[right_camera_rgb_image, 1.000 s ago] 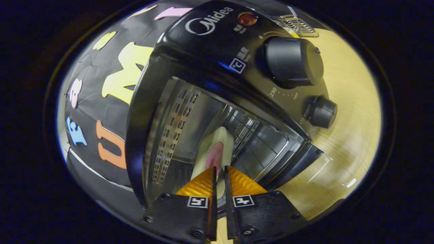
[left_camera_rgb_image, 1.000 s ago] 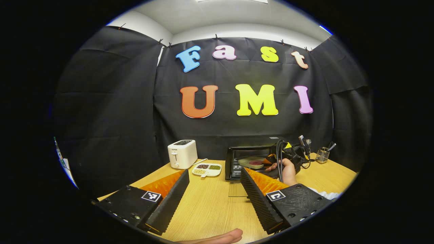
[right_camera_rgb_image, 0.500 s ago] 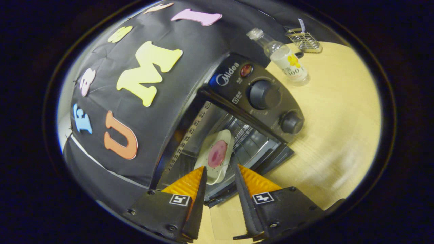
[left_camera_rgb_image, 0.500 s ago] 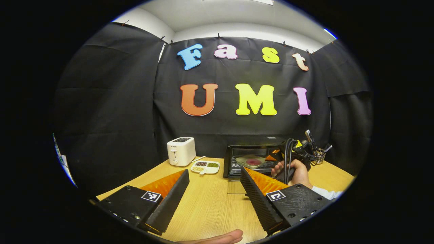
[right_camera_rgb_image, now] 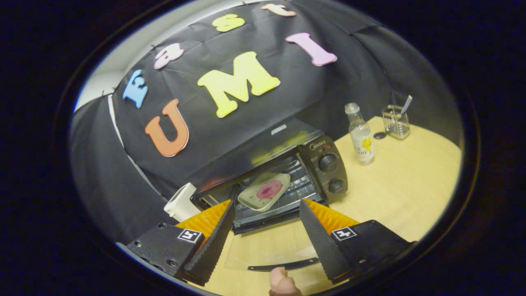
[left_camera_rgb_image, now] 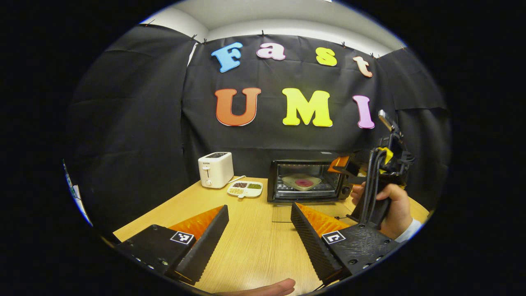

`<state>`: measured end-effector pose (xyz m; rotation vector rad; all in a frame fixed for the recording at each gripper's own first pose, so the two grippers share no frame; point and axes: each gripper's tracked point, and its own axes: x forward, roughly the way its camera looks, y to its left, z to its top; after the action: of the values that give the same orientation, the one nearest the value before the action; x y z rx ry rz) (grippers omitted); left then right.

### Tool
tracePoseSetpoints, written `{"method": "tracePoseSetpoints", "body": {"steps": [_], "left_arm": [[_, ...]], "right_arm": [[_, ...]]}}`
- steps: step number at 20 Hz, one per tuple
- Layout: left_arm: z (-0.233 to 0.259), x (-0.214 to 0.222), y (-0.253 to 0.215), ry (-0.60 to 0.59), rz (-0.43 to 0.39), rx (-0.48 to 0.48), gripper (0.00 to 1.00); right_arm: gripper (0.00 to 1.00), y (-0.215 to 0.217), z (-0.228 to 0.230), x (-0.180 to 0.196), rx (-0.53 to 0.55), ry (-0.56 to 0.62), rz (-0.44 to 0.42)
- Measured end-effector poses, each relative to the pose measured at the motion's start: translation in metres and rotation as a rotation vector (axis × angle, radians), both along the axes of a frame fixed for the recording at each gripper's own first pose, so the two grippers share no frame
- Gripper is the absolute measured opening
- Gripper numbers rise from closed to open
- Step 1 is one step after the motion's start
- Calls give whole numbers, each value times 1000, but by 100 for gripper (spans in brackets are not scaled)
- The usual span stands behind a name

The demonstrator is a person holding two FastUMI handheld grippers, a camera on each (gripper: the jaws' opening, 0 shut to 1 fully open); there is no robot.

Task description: Open the electric oven with the left hand, put the food in, and close the electric oven.

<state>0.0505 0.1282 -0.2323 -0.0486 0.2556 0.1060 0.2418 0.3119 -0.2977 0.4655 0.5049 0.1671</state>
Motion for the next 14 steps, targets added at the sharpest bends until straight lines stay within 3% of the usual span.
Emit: {"method": "tracePoseSetpoints", "body": {"steps": [4, 5, 6, 7, 10, 13, 14], "left_arm": [[-28, 9, -3, 66, 11, -34, 97], [-34, 12, -6, 82, 7, -47, 97], [-41, 15, -9, 97, 0, -57, 97], [-48, 19, -12, 113, -7, -66, 98], [-66, 28, -34, 159, -57, -94, 97], [-85, 38, -59, 199, -118, -92, 96], [-92, 42, -68, 210, -141, -82, 96]], "right_arm": [[94, -24, 43, -32, -197, -131, 19], [100, -28, 55, -39, -232, -160, 35], [94, -30, 68, -50, -257, -188, 49], [95, -33, 77, -57, -277, -205, 69], [96, -53, 103, -82, -314, -242, 104], [96, -78, 128, -103, -286, -257, 121], [100, -90, 138, -109, -275, -264, 118]]}}
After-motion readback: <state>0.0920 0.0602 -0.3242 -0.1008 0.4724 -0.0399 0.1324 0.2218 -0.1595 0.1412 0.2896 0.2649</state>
